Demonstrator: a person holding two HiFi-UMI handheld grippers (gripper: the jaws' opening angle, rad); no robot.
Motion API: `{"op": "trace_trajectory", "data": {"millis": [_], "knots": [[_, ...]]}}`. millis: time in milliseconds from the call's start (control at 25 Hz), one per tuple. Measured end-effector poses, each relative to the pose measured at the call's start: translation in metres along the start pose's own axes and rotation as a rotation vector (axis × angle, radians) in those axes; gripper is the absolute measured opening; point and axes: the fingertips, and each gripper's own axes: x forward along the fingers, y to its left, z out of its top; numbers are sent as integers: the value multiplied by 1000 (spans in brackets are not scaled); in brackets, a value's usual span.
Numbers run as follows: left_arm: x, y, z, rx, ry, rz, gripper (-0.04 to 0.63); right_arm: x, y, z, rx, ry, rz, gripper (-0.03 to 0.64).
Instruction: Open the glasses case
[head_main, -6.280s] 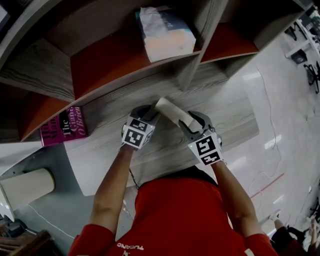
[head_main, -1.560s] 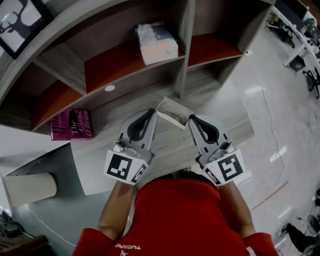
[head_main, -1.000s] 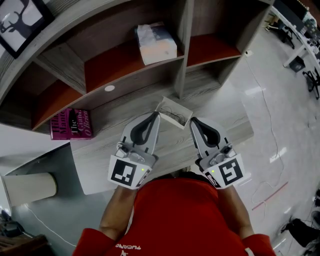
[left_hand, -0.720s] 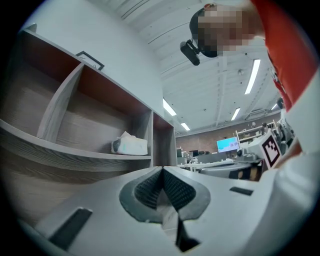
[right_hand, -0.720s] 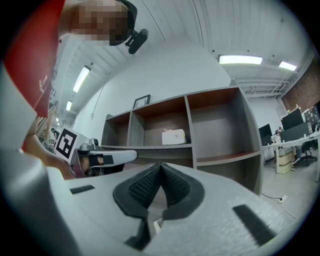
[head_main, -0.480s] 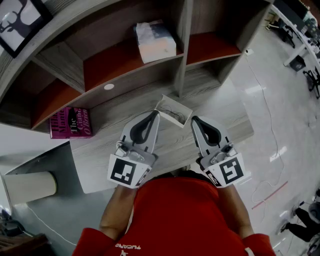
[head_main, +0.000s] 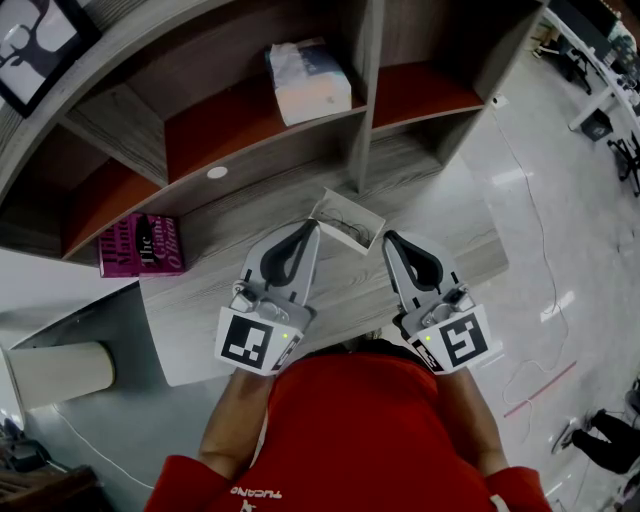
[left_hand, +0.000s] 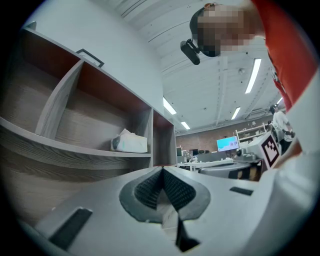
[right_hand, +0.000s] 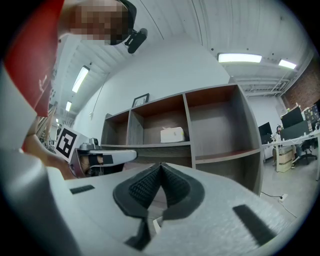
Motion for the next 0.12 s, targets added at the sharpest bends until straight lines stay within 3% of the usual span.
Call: {"op": "trace_trajectory", "data": {"millis": [120], "knots": [[1, 1, -1, 0, 1, 0, 9, 0, -2, -1, 1, 0, -2, 3]]}}
